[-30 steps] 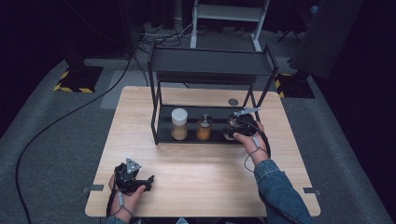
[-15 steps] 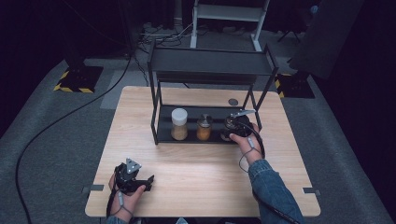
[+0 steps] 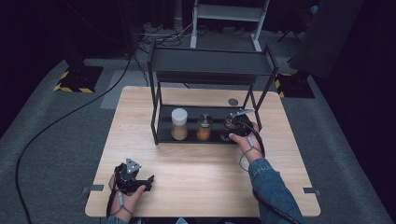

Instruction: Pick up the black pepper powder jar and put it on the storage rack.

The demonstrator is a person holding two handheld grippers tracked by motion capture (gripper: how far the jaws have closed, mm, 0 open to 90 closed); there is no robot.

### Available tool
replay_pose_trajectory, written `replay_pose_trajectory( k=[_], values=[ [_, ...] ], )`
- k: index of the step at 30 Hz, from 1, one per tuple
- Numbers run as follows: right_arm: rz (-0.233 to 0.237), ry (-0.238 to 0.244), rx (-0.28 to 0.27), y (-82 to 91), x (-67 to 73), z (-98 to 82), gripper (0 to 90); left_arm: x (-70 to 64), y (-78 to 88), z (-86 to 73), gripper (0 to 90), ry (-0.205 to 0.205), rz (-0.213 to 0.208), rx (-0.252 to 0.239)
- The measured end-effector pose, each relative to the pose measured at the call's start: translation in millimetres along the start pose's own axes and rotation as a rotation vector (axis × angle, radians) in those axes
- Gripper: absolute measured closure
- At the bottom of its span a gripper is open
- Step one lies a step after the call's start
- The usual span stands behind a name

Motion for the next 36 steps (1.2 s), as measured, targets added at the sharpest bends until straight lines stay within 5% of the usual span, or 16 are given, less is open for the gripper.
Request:
replay_pose_trajectory(
  k=[13, 25, 36],
  values=[
    [0.013, 0.035, -0.096, 58.7, 11.1, 2.0, 9.0, 0.0, 0.0, 0.0, 3.7, 0.0, 0.0, 0.0],
    [0.062, 0.057, -0.158, 105.9, 18.7, -25.4, 8.2, 0.9, -0.5, 0.5, 3.7, -0.004, -0.003, 0.001],
    [0.07, 0.059, -0.163, 127.4, 9.1, -54.6, 7.6, 0.9, -0.5, 0.5, 3.7, -0.004, -0.002, 0.001]
  ],
)
Point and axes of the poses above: each handheld gripper's, and its own axes: y roughly backward along the jaws, z roughly out of its top, x roughly to its left, the point moved 10 cm from there along -y, roughly forward along the jaws, and after that the axes turned 15 degrees about -y, right-handed, at the moved point
